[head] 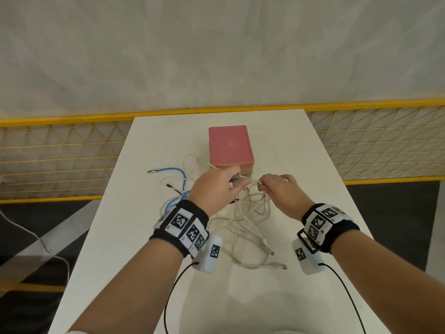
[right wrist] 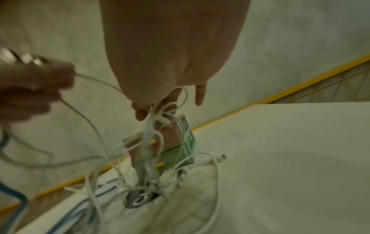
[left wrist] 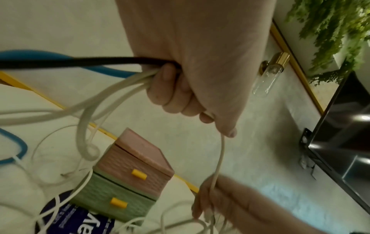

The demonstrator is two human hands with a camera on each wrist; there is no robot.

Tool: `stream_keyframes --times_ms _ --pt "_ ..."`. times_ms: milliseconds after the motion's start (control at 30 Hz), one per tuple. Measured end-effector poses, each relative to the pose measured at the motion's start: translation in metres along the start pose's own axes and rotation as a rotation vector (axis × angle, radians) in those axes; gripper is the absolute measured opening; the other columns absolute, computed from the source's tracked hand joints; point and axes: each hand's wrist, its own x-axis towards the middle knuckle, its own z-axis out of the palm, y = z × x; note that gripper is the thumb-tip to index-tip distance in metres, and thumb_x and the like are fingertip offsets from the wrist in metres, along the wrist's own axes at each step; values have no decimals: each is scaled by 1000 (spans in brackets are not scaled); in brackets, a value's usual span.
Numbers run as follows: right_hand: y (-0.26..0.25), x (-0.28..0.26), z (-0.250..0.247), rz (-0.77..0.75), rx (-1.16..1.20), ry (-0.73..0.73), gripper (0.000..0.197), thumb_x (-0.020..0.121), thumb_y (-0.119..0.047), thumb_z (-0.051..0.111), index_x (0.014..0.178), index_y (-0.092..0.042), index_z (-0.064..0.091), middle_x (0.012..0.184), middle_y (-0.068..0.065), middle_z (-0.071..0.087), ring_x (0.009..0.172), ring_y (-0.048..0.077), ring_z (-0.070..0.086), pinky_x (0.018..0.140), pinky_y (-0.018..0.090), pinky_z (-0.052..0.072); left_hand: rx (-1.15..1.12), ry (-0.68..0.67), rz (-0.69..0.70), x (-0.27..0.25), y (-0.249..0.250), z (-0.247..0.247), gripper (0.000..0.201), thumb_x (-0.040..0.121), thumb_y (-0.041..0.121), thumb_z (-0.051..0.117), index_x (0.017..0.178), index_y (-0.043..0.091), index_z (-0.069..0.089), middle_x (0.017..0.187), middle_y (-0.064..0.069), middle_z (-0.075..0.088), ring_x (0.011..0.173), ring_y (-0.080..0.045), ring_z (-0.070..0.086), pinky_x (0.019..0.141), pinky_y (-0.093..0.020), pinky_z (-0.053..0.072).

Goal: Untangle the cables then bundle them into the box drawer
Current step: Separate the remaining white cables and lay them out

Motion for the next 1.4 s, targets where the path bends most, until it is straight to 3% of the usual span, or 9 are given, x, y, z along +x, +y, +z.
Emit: stream_keyframes --times_ms 233,367,567,733,833,967,1033,1233,1400 --pt "11 5 5 32 -46 -55 16 98 -28 39 109 -27 50 108 -12 56 97 12 56 101 41 34 -92 50 -2 -10 -3 -7 34 92 48 56 78 17 55 53 2 49 46 -14 40 49 -28 38" --pt "22 -6 6 106 27 -156 61 82 -2 47 133 -35 41 126 -9 47 114 12 50 103 40 34 -325 219 -180 -4 -15 -26 28 94 45 55 75 25 54 55 10 49 48 -6 42 48 -17 33" --pt "-9 5 -1 -54 368 227 67 85 -29 66 143 -30 31 119 -5 43 84 9 57 85 25 49 -319 124 -154 0 -22 -31 29 92 49 55 76 25 56 61 1 52 61 -22 49 61 -32 41" --pt "-55 40 -25 -245 347 151 13 92 -19 59 90 -7 65 79 2 45 60 3 42 61 23 36 -357 52 -120 -5 -15 -22 26 91 52 56 87 26 59 71 -5 61 63 -21 55 66 -40 49" --pt "-66 61 -41 -116 161 -113 26 95 -21 52 83 -2 65 61 3 58 50 7 55 58 36 49 -439 144 -191 -12 -23 -30 44 87 49 62 128 42 48 82 19 58 69 3 55 74 -20 49" --pt "-87 101 -72 -182 346 98 62 86 2 50 144 -12 32 134 23 52 120 30 56 100 32 46 -480 260 -248 -28 -32 -39 85 84 42 70 146 55 13 83 12 56 74 -10 58 74 -13 44" --pt "-97 111 -80 -275 455 37 90 81 8 49 151 -19 0 159 10 15 142 16 27 110 22 31 -493 296 -270 -35 -37 -39 73 84 39 72 142 49 29 77 11 55 71 -10 55 72 -14 44" --pt "-79 49 -26 -384 -44 -409 23 82 -6 51 95 -18 65 94 -4 63 82 16 57 77 34 49 -502 308 -364 -48 -48 -10 26 83 38 72 80 21 53 64 11 54 58 -7 49 60 -18 41" --pt "-51 -2 24 -437 -777 -788 24 86 -8 51 102 -21 63 112 0 61 104 23 57 95 38 39 -492 245 -363 -55 -43 14 28 85 38 71 76 20 51 61 11 49 59 -3 45 58 -16 36"
